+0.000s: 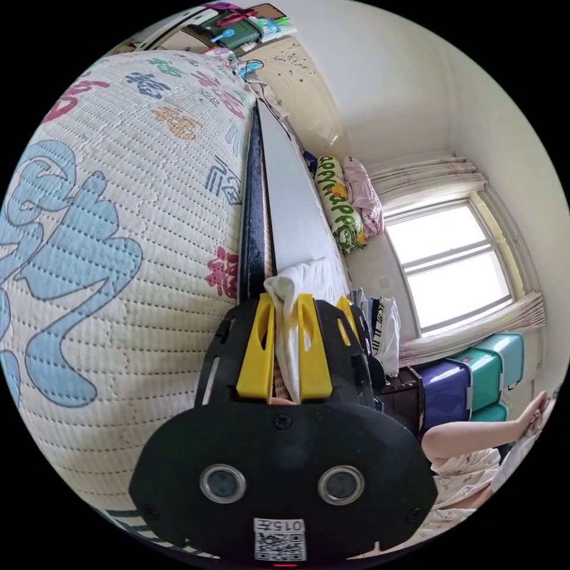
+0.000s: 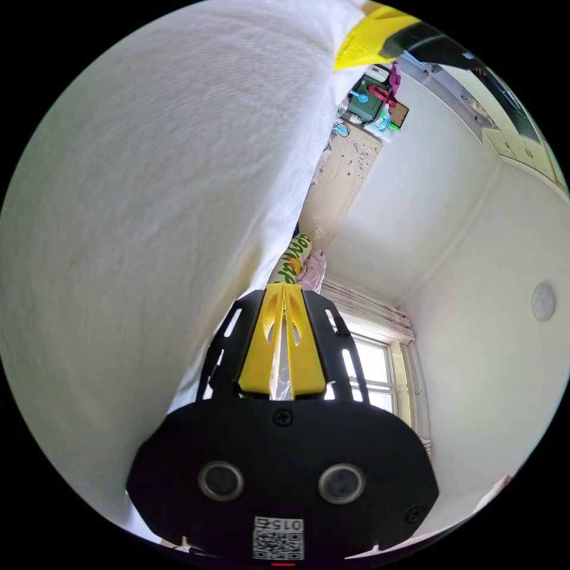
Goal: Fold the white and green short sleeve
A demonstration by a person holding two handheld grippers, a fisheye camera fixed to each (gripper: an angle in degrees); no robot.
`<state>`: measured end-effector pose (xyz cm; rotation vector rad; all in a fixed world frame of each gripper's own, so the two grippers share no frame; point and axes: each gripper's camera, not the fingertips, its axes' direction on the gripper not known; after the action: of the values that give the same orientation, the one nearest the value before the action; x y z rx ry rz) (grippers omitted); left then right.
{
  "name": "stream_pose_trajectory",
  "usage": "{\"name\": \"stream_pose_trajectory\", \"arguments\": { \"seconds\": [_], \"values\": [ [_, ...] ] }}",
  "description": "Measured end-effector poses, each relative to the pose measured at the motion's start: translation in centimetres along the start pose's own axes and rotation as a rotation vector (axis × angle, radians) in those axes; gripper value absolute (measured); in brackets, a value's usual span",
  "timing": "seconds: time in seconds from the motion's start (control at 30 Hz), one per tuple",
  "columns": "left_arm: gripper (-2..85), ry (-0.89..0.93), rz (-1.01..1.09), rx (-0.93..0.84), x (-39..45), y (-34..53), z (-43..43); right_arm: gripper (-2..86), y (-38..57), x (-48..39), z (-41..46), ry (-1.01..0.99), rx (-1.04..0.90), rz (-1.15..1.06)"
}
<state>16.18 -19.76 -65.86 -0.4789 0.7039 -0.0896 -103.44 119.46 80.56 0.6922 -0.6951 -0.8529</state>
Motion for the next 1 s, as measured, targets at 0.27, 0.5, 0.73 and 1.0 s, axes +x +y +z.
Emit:
{"name": "stream_pose_trajectory", "arguments": {
  "seconds": [0.27,0.5,0.73,1.0],
  "values": [
    [6.1,-0.002,0.005,0.001,-3.5,-0.8,0.6,-1.0,-11.1,7.7,-9.8,-0.003,0.0,0.003],
    [5.8,0.012,0.003,-0.002,-7.4,-0.9,1.4,-1.0,-21.1,16.3,-18.8,-0.006,0.001,0.006],
    [5.6,0.025,0.004,-0.006,-12.6,-0.1,2.7,-1.0,-33.1,28.6,-29.6,-0.03,-0.012,-0.016],
    [5.5,0.057,-0.004,-0.002,-20.2,2.7,4.5,-1.0,-37.1,58.7,-38.3,-0.847,0.266,0.52]
  ]
}}
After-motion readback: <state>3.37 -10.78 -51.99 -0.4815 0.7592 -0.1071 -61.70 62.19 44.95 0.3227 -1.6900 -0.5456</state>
